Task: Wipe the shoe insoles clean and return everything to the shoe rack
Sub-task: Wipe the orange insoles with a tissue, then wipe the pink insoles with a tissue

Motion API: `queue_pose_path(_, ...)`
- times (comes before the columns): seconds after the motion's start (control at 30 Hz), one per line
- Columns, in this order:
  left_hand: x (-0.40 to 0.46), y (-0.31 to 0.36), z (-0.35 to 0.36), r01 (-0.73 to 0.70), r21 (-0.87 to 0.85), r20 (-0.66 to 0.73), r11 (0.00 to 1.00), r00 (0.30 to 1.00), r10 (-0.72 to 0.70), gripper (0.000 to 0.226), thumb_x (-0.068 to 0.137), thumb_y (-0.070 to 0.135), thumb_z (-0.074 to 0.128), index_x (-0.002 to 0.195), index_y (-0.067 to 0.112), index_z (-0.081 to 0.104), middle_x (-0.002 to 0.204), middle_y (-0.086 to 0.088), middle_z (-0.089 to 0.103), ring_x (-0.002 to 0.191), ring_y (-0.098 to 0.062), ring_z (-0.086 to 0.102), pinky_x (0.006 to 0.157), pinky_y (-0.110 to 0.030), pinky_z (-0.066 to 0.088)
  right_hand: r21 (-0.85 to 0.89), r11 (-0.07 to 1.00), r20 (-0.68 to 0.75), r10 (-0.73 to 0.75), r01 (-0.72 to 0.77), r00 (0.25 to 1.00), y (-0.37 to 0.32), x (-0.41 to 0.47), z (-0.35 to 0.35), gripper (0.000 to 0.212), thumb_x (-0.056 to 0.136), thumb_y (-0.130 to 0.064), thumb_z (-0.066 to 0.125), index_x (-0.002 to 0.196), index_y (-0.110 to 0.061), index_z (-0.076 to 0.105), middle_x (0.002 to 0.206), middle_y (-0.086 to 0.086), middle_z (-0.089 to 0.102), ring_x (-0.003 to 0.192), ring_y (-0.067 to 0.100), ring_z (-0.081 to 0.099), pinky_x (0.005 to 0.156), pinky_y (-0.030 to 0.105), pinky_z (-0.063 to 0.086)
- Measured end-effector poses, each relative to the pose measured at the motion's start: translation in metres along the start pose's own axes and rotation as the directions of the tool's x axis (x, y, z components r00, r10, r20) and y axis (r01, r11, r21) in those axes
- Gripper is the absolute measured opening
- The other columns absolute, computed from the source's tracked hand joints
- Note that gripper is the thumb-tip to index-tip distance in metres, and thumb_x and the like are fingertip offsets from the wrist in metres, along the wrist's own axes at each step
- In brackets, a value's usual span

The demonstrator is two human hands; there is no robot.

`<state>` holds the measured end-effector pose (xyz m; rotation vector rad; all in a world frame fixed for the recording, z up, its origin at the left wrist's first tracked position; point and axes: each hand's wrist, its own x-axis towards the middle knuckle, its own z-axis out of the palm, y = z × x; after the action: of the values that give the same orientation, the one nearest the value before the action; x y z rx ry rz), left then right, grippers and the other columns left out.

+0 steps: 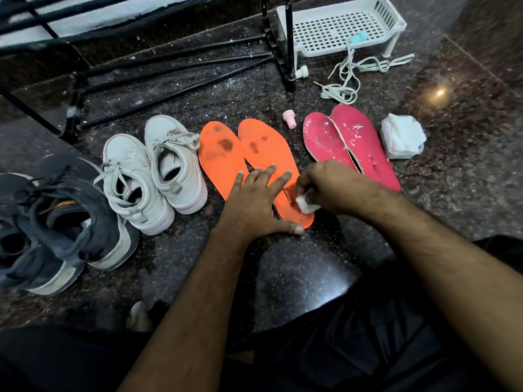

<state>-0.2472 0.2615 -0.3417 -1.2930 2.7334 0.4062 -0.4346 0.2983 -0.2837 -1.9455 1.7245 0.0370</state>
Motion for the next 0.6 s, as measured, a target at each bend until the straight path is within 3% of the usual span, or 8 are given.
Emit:
queue_pose_path(0.1,-0.001,-0.001,-0.009,0.026,0.066,-0.034,0.998,0.999,-0.024,0.110,0.056,0.100,0.020,0.150,0.043,0.034,0.161,0.000,0.029,0.148,-0.026,0.021,0.122,-0.058,0.007,-0.008,1.000,0.221,-0.015,0.018,0.975,-0.007,-0.005,0.007,0.017,0.080,-0.023,0.078,0.097,-0.025,0.074,0.078,-0.008,0.064,0.080,0.013,0.063,0.072,0.019,0.040)
queue_pose_path(0.17,-0.002,0.000,-0.012,0.055,0.092,-0.056,0.994,0.997,-0.050,0.104,0.060,0.098,0.017,0.142,0.042,0.046,0.153,-0.001,0.039,0.144,-0.027,0.028,0.120,-0.057,0.011,-0.009,1.000,0.244,-0.008,0.010,0.970,-0.001,-0.013,0.000,0.016,0.080,-0.025,0.079,0.095,-0.025,0.074,0.075,-0.010,0.064,0.075,0.011,0.061,0.070,0.022,0.043)
queue_pose_path(0.23,-0.002,0.003,-0.010,0.097,0.147,-0.118,0.984,0.990,-0.080,0.093,0.071,0.093,0.015,0.129,0.034,0.058,0.136,-0.007,0.052,0.130,-0.030,0.043,0.114,-0.053,0.024,0.029,0.999,0.132,0.020,-0.024,0.991,0.011,-0.019,-0.013,0.012,0.082,-0.030,0.077,0.093,-0.026,0.074,0.078,-0.008,0.068,0.076,0.012,0.063,0.069,0.023,0.045)
queue_pose_path(0.3,-0.001,0.003,-0.007,0.174,0.203,-0.232,0.964,0.965,-0.125,0.082,0.084,0.083,0.014,0.109,0.023,0.064,0.113,-0.012,0.057,0.110,-0.033,0.051,0.096,-0.047,0.038,0.089,0.993,-0.043,0.076,-0.072,0.996,0.025,-0.021,-0.025,0.010,0.084,-0.034,0.075,0.090,-0.026,0.073,0.080,-0.005,0.068,0.078,0.014,0.062,0.069,0.023,0.040)
queue_pose_path(0.4,0.001,0.005,-0.008,0.223,0.199,-0.325,0.954,0.934,-0.151,0.072,0.094,0.072,0.019,0.096,0.017,0.064,0.107,-0.012,0.055,0.103,-0.034,0.049,0.082,-0.045,0.039,0.175,0.972,-0.200,0.189,-0.155,0.961,0.047,-0.013,-0.033,0.010,0.084,-0.034,0.075,0.084,-0.025,0.070,0.081,-0.002,0.066,0.081,0.019,0.061,0.069,0.023,0.036)
queue_pose_path(0.47,0.004,0.012,-0.010,0.186,0.107,-0.319,0.977,0.937,-0.144,0.068,0.095,0.070,0.021,0.102,0.018,0.065,0.120,-0.009,0.055,0.111,-0.031,0.047,0.085,-0.045,0.039,0.191,0.953,-0.212,0.275,-0.236,0.938,0.053,-0.005,-0.030,0.011,0.084,-0.030,0.074,0.091,-0.022,0.071,0.086,0.003,0.067,0.086,0.023,0.062,0.070,0.023,0.035)
queue_pose_path(0.6,0.005,0.035,-0.006,0.034,-0.107,-0.267,0.994,0.962,-0.062,0.068,0.096,0.065,0.020,0.137,0.021,0.052,0.145,0.000,0.049,0.127,-0.025,0.044,0.096,-0.045,0.039,0.151,0.945,-0.206,0.317,-0.290,0.926,0.046,0.009,-0.018,0.019,0.081,-0.025,0.072,0.098,-0.017,0.073,0.102,0.011,0.072,0.099,0.030,0.065,0.070,0.024,0.036)
